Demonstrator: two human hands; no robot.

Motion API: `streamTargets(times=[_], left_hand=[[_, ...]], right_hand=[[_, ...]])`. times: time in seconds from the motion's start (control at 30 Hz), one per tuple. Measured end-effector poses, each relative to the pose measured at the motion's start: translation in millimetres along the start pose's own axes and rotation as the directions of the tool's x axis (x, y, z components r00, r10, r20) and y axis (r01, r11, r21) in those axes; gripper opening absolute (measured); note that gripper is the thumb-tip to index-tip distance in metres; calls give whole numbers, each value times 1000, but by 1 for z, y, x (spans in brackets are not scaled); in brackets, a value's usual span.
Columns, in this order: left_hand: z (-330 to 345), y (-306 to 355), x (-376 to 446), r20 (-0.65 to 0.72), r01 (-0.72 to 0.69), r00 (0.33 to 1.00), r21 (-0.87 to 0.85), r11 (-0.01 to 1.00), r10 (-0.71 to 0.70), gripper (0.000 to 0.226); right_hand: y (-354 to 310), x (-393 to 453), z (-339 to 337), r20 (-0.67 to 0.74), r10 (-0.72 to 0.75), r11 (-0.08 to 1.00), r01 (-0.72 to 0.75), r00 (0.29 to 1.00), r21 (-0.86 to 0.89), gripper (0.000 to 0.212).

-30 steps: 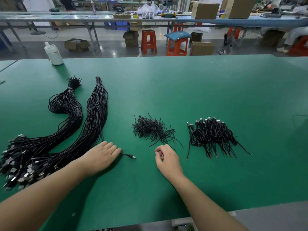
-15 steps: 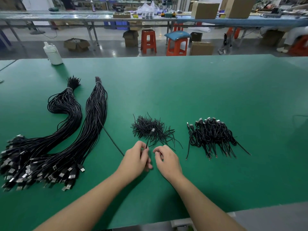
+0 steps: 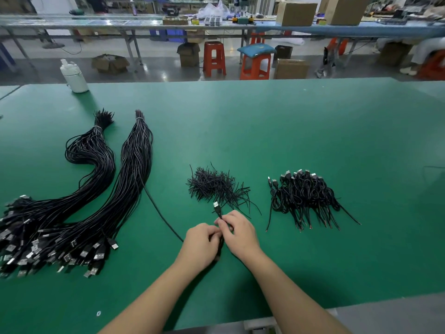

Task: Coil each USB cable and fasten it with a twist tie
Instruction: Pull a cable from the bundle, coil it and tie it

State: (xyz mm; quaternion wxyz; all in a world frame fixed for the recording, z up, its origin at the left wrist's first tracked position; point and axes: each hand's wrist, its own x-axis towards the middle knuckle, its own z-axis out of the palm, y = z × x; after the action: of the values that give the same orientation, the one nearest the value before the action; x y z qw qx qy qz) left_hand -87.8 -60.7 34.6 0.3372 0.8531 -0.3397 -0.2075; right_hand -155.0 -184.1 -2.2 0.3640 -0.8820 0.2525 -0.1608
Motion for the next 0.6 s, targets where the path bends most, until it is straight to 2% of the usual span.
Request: streamTargets(times=[0.07,0.13,0.17,0.23,0.3,0.37,0.47,0.53,0.6], left_hand=[[-3,-1,0,-149,-59,985,202,978,90,22],[-4,-5,3,-300,-72,942,261,963,152,27],[-6,-6,7,-302,-55,945,231,971,126,34],[-9,-5,19,-188,10,982,69,998,3,44],[-10,-2,31,-53,44,997,-128,991,-51,33],[-8,2,35,-23,22,999,-214,977,-28,19],[-5,4,36,-95,-16,995,-257,966,-9,14],[-7,3,36,-187,-51,982,-328,943,-12,13],[-11,4,37,-279,-87,960,-411,907,-34,30]], right_hand=[[-1,0,-1,-7,-2,1000,2,1000,2,23],[-2,-1,-2,-20,-1,1000,1,1000,8,25],[-3,-1,-2,-25,-2,1000,2,1000,10,26],[-4,-3,-2,-24,-12,1000,12,1000,7,27],[-4,-4,-1,-1,-21,1000,21,1000,-5,25],[-2,-4,1,8,-34,999,34,999,-32,24],[-2,-5,2,0,-51,998,51,999,-48,9],[-4,-5,1,12,-75,994,76,997,-79,13],[-6,-5,0,24,-94,989,97,995,-112,21]])
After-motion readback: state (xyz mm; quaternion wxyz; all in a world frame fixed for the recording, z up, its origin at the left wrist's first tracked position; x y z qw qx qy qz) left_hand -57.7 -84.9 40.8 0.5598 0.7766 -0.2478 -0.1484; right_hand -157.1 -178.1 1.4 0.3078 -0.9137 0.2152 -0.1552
